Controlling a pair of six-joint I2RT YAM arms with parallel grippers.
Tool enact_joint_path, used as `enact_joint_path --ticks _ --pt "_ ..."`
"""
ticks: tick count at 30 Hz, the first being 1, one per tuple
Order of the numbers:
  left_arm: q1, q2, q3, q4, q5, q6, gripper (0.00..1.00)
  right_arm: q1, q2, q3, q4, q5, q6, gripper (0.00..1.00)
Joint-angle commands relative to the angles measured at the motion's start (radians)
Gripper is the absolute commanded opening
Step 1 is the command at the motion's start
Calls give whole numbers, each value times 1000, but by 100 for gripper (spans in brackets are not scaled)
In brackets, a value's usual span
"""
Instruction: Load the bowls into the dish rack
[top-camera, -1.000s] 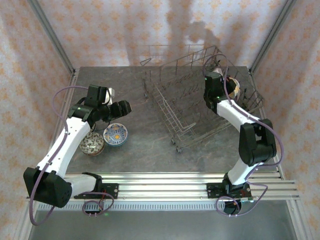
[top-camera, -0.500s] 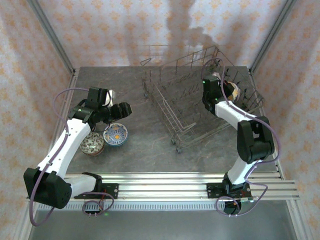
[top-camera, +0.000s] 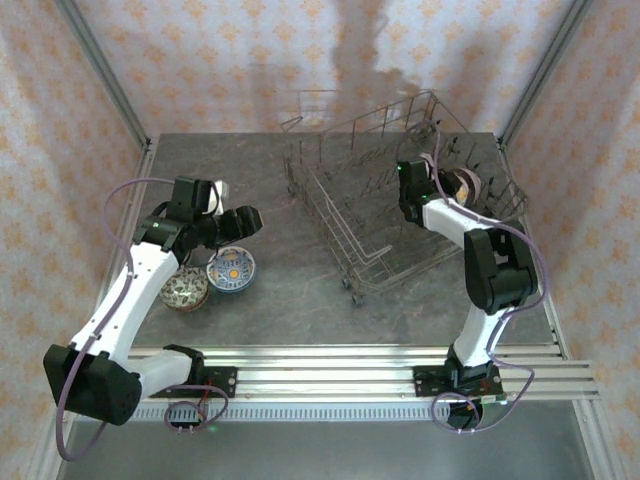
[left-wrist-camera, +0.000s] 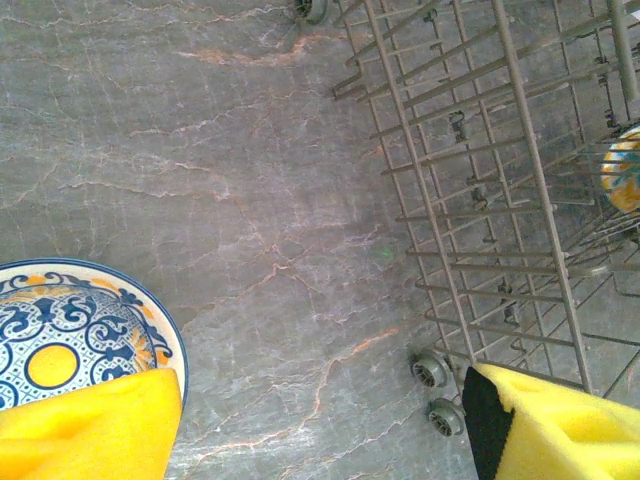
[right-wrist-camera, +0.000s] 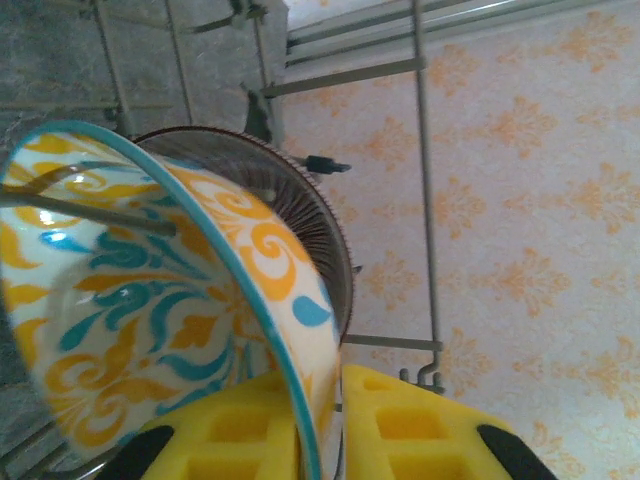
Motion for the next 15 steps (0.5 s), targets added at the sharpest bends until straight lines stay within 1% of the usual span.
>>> enact_joint_path --ticks 1,6,8,10,12,14,15 --pt "7 -32 -14 -32 -32 -6 76 6 16 50 -47 22 48 20" --pt "10 -43 -19 -68 -65 7 76 2 52 77 -75 23 81 25" --pt "13 -47 -16 -88 -82 18 76 0 63 94 -100 22 103 30" --pt "17 -50 -13 -115 -98 33 76 0 67 111 -130 28 129 37" --pt "24 -55 -10 -142 -115 46 77 0 63 131 -164 36 164 47" --pt "35 -65 -13 -166 -125 57 77 0 50 153 -222 28 212 52" --pt "44 -71 -14 -176 -127 63 77 0 38 164 -247 25 238 56"
